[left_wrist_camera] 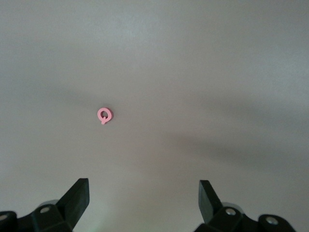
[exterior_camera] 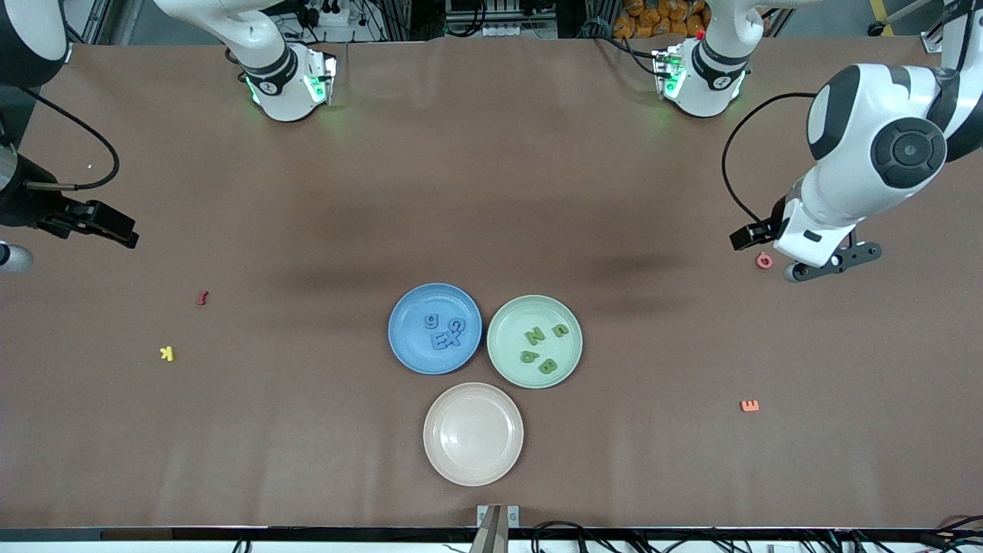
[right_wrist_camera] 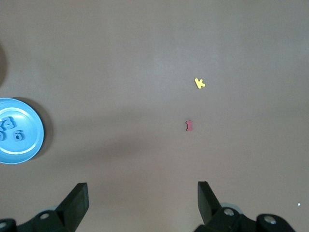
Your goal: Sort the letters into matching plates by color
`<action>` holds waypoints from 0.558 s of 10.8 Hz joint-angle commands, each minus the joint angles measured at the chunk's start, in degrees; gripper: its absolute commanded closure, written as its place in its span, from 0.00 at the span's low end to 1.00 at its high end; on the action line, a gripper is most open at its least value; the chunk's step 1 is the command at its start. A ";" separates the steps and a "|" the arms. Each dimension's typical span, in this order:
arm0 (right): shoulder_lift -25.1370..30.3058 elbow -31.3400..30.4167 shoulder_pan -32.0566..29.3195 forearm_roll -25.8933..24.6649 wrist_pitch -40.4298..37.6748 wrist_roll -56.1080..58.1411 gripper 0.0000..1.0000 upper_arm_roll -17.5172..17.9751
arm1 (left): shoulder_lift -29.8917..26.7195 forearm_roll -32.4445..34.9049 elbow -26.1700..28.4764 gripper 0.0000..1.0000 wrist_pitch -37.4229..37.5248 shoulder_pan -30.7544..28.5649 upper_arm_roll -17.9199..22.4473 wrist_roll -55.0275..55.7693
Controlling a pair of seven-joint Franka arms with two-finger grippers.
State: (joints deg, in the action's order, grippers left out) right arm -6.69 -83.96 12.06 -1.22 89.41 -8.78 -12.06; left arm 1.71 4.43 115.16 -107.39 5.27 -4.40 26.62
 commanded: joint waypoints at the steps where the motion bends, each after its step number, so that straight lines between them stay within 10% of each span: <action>1: 0.19 -0.15 0.16 -1.07 0.16 -0.53 0.00 0.11 | -3.47 -4.77 2.36 0.00 -1.68 0.62 1.24 -1.84; 6: 0.19 -0.15 0.16 -1.07 0.16 -0.45 0.00 0.11 | -4.08 -6.28 -9.23 0.00 4.08 0.53 3.26 -7.45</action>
State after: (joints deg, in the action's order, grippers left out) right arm -6.69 -83.96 12.06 -1.22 89.41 -8.78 -12.06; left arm -1.50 -0.12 110.85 -108.62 5.34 -1.99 23.57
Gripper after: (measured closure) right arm 0.000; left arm 0.000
